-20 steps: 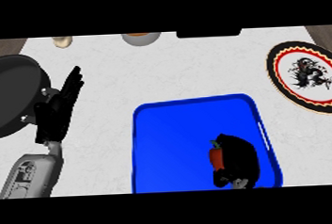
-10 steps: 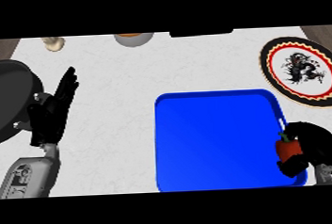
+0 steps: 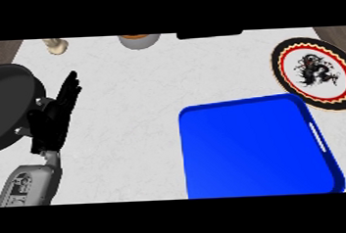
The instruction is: Pick the bell pepper from the tray and place it in the plate
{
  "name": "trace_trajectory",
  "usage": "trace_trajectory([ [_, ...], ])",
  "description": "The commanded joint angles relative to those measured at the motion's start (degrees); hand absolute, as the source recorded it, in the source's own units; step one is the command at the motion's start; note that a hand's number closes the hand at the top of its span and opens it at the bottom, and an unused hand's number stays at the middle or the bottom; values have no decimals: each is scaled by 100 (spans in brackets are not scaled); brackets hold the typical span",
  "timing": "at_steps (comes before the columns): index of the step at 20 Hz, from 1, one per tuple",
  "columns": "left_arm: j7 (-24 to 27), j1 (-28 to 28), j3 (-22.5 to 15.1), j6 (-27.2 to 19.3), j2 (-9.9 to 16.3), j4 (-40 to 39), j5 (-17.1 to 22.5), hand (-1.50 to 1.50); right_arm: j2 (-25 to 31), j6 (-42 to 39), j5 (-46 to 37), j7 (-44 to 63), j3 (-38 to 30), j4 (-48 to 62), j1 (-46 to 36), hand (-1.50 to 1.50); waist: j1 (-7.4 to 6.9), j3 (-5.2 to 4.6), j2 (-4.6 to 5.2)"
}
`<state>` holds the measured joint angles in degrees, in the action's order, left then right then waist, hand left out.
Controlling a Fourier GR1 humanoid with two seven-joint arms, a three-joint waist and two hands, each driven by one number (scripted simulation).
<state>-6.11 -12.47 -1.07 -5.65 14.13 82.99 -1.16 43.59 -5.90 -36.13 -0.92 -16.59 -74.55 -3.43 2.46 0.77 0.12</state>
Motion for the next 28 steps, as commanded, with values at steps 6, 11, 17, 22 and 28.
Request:
trace_trajectory([
  [6, 35, -212, -68, 122, -26, -97, 10, 0, 870, 136, 1371, -3302, -1420, 1639, -620, 150, -257, -16, 66],
  [11, 194, -63, -230, 229, -102, -87, -41, 0, 1230, -456, 1534, -4620, -1426, 3133, -1058, 150, -473, -39, 73],
  [17, -51, -357, -165, 269, -112, -68, 4, 0, 1178, -640, 996, -4536, -770, 4447, -2421, 150, -606, -53, 68],
  [22, 8, -454, -423, -10, -456, -305, -303, 0, 766, -353, 565, -4668, -385, 5062, -3222, 150, -588, -51, 94],
  [28, 190, -525, -120, 258, -169, -405, -125, 0, 209, 732, -268, -4096, 214, 5408, -3813, 150, -611, -60, 109],
])
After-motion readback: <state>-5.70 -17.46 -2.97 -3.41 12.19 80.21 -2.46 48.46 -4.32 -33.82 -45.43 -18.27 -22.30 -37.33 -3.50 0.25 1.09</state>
